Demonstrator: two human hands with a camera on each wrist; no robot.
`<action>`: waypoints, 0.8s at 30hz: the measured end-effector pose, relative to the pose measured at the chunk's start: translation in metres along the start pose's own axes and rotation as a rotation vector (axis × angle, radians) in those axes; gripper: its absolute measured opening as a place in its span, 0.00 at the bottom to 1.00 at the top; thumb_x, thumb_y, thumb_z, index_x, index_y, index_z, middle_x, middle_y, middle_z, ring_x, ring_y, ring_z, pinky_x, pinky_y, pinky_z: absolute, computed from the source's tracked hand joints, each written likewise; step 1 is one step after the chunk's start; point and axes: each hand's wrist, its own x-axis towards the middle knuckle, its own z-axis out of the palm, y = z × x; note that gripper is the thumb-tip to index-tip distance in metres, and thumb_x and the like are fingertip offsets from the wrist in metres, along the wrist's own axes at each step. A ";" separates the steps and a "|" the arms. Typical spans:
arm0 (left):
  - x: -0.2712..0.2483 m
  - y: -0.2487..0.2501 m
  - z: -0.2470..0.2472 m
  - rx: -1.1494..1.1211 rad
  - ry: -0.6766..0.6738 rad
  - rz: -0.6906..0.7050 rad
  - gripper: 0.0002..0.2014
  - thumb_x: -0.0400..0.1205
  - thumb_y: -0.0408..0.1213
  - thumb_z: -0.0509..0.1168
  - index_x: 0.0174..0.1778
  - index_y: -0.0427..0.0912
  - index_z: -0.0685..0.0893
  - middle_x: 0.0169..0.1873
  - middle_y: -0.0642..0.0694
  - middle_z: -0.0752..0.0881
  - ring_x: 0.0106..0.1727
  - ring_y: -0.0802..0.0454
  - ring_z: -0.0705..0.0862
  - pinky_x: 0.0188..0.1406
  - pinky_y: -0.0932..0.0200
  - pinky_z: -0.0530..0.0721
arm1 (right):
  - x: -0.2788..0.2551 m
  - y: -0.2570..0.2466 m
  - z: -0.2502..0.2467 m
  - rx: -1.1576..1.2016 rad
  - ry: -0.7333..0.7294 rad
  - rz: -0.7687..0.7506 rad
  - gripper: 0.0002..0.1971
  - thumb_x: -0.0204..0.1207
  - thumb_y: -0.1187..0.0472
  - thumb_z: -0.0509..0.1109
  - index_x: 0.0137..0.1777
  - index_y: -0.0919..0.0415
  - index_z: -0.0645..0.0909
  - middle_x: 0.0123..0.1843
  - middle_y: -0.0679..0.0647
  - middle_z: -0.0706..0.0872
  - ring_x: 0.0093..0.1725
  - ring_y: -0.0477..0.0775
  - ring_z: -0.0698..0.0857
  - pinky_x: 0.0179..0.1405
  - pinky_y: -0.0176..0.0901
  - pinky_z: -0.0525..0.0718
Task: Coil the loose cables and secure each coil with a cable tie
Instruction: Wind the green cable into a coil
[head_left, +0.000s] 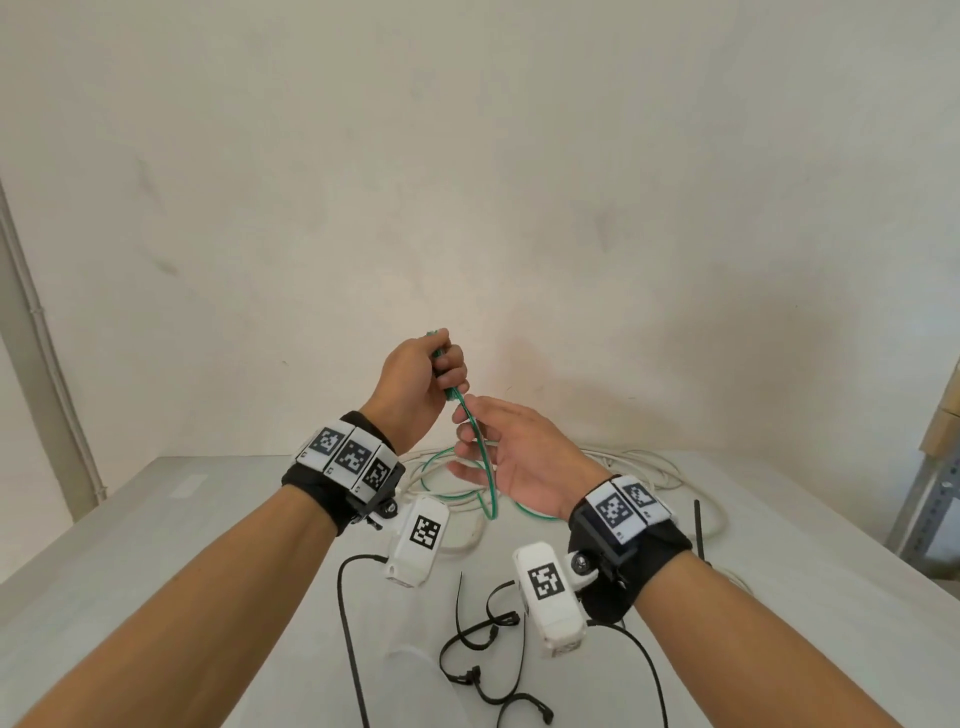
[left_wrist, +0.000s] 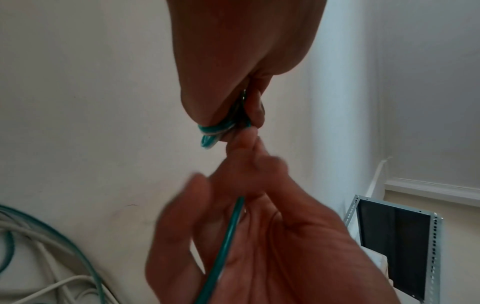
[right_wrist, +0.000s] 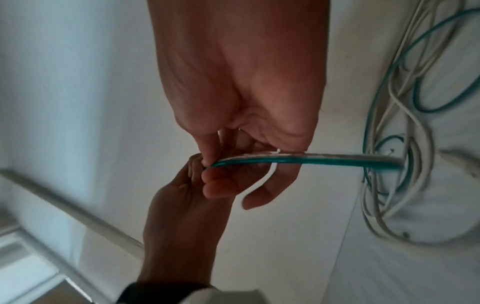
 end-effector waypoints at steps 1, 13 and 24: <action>0.000 0.001 -0.001 -0.011 0.001 -0.011 0.15 0.92 0.34 0.53 0.37 0.45 0.66 0.28 0.49 0.63 0.25 0.52 0.61 0.33 0.57 0.68 | -0.001 0.000 -0.001 -0.050 -0.003 -0.020 0.11 0.89 0.54 0.69 0.51 0.62 0.85 0.38 0.54 0.81 0.34 0.52 0.83 0.47 0.50 0.89; -0.008 0.009 -0.006 -0.113 -0.015 -0.224 0.19 0.94 0.42 0.48 0.35 0.47 0.67 0.20 0.54 0.58 0.15 0.58 0.57 0.15 0.64 0.57 | 0.013 0.010 -0.023 -1.179 0.045 -0.377 0.11 0.86 0.57 0.71 0.42 0.56 0.90 0.36 0.49 0.90 0.33 0.38 0.84 0.39 0.32 0.78; -0.018 0.012 -0.006 0.146 -0.169 -0.319 0.18 0.94 0.42 0.48 0.41 0.41 0.75 0.20 0.56 0.59 0.20 0.58 0.50 0.15 0.65 0.52 | 0.018 0.001 -0.039 -0.937 0.237 -0.212 0.09 0.83 0.67 0.69 0.51 0.62 0.92 0.42 0.56 0.95 0.39 0.51 0.94 0.40 0.34 0.86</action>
